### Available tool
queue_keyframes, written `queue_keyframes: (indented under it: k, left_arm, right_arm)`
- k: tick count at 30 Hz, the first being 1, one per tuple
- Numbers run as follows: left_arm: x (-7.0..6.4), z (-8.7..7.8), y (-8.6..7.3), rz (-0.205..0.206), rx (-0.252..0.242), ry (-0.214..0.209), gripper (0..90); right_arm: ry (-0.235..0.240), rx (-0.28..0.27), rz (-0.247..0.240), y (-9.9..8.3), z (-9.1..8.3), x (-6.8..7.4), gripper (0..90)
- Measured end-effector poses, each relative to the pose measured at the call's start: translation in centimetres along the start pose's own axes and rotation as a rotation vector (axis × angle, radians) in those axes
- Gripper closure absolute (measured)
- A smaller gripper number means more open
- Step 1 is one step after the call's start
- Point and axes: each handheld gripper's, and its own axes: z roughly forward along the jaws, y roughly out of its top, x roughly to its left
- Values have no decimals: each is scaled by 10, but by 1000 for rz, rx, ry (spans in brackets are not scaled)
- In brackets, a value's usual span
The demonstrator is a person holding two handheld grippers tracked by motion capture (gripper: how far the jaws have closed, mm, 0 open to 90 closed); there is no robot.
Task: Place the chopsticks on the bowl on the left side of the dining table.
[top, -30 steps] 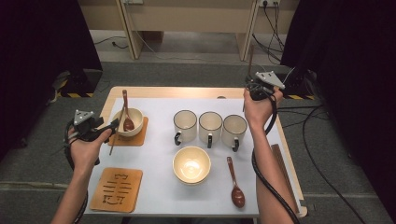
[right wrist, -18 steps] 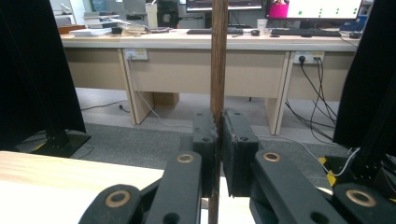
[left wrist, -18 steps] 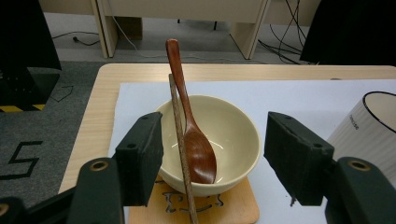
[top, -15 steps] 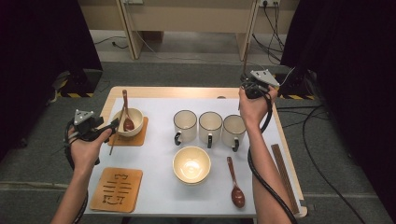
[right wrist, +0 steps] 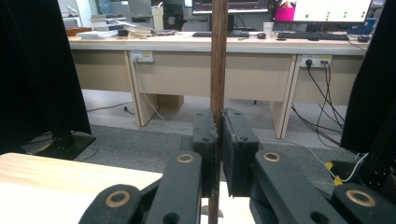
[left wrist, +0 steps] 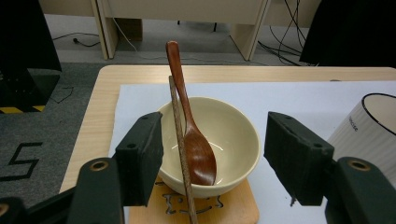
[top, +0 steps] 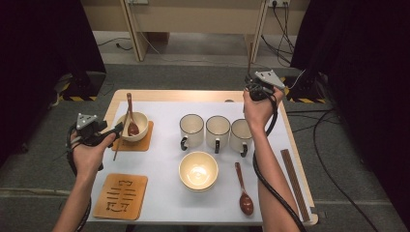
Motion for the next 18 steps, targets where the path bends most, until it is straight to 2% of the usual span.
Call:
queue_keyframes:
  k: [18]
  left_arm:
    - [0,-1,1,3,-2,1,365]
  right_arm:
    - [23,-8,-14,4,7,15,848]
